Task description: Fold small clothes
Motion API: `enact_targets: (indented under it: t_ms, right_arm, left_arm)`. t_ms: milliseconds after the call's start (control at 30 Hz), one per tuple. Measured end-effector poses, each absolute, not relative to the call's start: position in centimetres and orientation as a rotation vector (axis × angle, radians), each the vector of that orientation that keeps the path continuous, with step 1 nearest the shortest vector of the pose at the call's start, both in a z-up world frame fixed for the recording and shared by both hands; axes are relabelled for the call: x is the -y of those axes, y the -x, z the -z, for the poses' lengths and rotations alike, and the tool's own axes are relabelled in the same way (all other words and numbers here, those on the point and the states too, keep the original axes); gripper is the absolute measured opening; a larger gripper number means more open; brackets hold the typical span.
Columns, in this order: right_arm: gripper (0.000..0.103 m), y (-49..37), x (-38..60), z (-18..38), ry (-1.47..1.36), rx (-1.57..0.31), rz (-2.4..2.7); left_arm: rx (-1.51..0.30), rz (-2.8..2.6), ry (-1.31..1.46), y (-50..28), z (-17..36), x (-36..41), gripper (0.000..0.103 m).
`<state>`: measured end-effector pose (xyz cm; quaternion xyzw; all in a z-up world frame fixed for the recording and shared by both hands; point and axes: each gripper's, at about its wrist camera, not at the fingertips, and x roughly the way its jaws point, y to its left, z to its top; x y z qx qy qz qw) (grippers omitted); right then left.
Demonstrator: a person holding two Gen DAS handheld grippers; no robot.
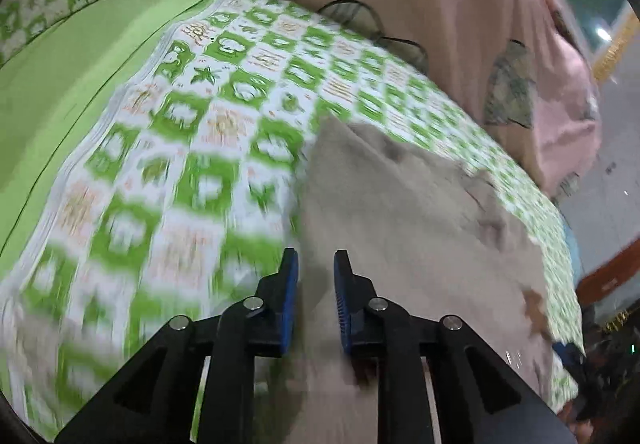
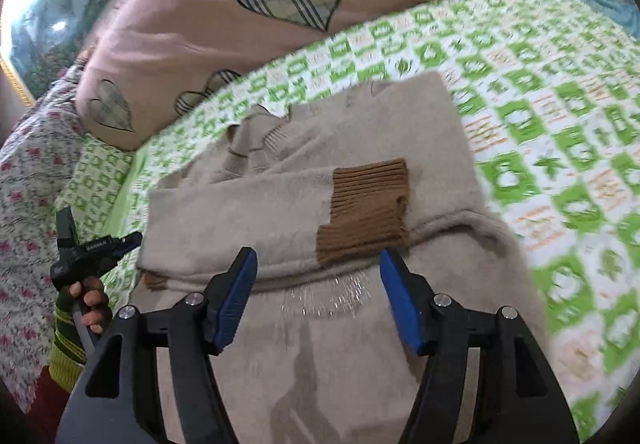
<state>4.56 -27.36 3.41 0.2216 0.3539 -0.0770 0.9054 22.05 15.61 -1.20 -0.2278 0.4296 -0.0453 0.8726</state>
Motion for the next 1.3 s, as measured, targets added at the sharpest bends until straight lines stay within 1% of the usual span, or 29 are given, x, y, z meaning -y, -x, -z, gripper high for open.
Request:
enact_targets:
  t_ms: [33, 67, 133, 200, 333, 400, 600, 667, 833, 933, 1133, 1167, 1233, 1267, 1300]
  right_arm:
    - [0.065, -3.2, 27.5, -3.8, -0.455, -0.719, 0.152]
    - [0.065, -2.4, 27.6, -4.0, -0.457, -0.717, 0.146]
    - [0.065, -0.4, 27.7, -4.3, -0.448, -0.72, 0.125]
    - [0.065, 1.3, 27.6, -4.4, -0.427, -0.722, 0.114]
    - [0.065, 5.4, 27.3, -4.6, -0.364, -0.733, 0.07]
    - [0.065, 7.3, 27.0, -4.6, -0.352, -0.733, 0.039]
    - [0.065, 14.0, 26.2, -3.8, -0.367, -0.755, -0.089]
    - [0.065, 15.7, 26.3, -2.6, -0.36, -0.799, -0.091]
    - [0.065, 19.0, 27.0, 0.8, -0.392, -0.921, -0.093]
    - [0.065, 19.3, 27.0, 2.6, -0.413, -0.969, -0.087]
    - [0.064, 17.2, 26.3, 4.6, -0.436, -0.965, -0.161]
    - [0.061, 16.8, 26.0, 4.8, -0.43, -0.979, -0.176]
    - [0.056, 16.3, 25.1, 5.0, -0.393, -0.994, -0.207]
    - [0.051, 16.1, 24.5, 5.1, -0.368, -0.997, -0.223]
    - [0.046, 15.9, 24.2, 5.1, -0.355, -1.002, -0.235]
  left_arm:
    - [-0.896, 0.109, 0.468, -20.2, 0.9, -15.2, 0.027]
    - [-0.895, 0.118, 0.457, -18.7, 0.7, -14.8, 0.032]
    - [-0.889, 0.135, 0.438, -15.2, 0.5, -14.1, 0.035]
    - [-0.901, 0.162, 0.431, -11.0, 0.7, -13.5, 0.04]
    - [-0.932, 0.184, 0.414, -4.7, 1.1, -12.9, 0.043]
    - [-0.942, 0.187, 0.395, -1.5, 1.5, -12.6, 0.047]
    - [-1.024, 0.233, 0.391, 5.4, 4.4, -11.4, 0.048]
    - [-1.068, 0.241, 0.372, 6.4, 5.6, -10.7, 0.048]
    - [-1.091, 0.261, 0.349, 7.4, 6.9, -9.7, 0.049]
    - [-1.087, 0.288, 0.35, 7.3, 7.1, -9.4, 0.049]
    - [-1.09, 0.357, 0.36, 6.9, 7.2, -9.6, 0.048]
    - [-1.09, 0.374, 0.362, 7.0, 7.2, -9.5, 0.046]
    - [-1.101, 0.401, 0.367, 7.0, 7.6, -9.2, 0.036]
    - [-1.119, 0.418, 0.374, 6.9, 8.1, -9.0, 0.028]
    - [-1.136, 0.427, 0.373, 6.9, 8.7, -8.7, 0.023]
